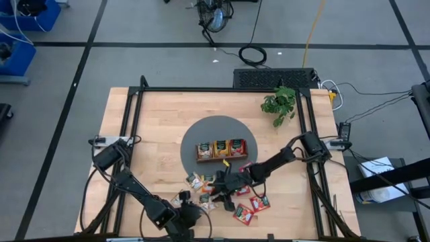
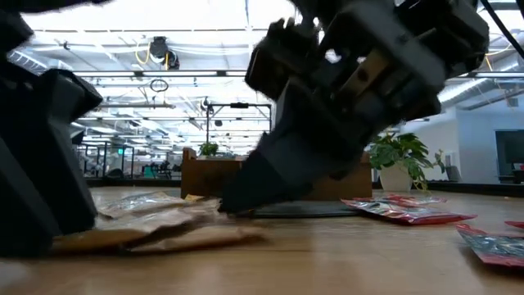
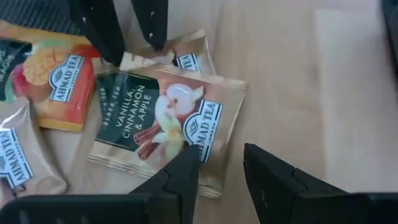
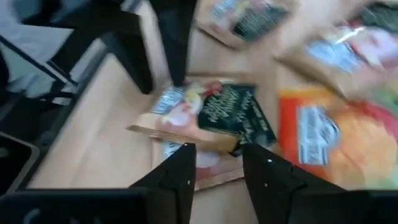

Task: Pick & Place Tea
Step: Put the brown tea bag into the left section of the wooden organizer

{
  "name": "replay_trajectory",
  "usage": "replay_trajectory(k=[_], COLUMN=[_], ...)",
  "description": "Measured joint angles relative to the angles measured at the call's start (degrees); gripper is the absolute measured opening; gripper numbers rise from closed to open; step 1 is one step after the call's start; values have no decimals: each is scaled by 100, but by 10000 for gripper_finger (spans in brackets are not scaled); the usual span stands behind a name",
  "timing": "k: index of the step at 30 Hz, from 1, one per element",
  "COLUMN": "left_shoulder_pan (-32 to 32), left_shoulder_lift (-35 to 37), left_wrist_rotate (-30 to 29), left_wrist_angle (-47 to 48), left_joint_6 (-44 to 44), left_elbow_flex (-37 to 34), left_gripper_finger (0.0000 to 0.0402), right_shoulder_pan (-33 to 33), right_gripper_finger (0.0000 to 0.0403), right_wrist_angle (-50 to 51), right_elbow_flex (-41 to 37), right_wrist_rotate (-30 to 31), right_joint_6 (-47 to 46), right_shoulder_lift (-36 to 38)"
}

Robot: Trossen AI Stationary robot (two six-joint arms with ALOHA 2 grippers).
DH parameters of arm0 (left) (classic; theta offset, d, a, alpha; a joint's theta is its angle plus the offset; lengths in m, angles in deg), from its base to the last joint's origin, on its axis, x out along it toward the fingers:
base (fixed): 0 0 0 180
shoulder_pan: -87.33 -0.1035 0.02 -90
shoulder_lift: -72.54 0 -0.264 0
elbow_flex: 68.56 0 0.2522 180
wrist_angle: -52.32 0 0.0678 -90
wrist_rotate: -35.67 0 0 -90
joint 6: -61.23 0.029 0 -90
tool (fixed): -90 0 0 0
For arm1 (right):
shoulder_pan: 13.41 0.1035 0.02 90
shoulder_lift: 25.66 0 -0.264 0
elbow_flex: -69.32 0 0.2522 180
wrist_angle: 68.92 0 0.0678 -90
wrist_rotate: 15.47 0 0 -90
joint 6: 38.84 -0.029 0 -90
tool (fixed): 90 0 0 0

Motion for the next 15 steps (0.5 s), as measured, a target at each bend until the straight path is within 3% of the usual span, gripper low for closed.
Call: replay_trajectory(k=[15], left_shoulder_pan=[-90], left_shoulder_lift=[-190], left_wrist_rotate=[-49], left_wrist_angle=[-119], left_joint_6=[4], left_elbow_flex=[10], left_gripper_finger=[133], right_shoulder_pan=[-8], right_gripper_finger=[124], right_wrist_angle=[18], right_elbow_flex=[-2], right_wrist_rotate=[-327], right_joint_6=[-346], right_shoulder_lift=[2])
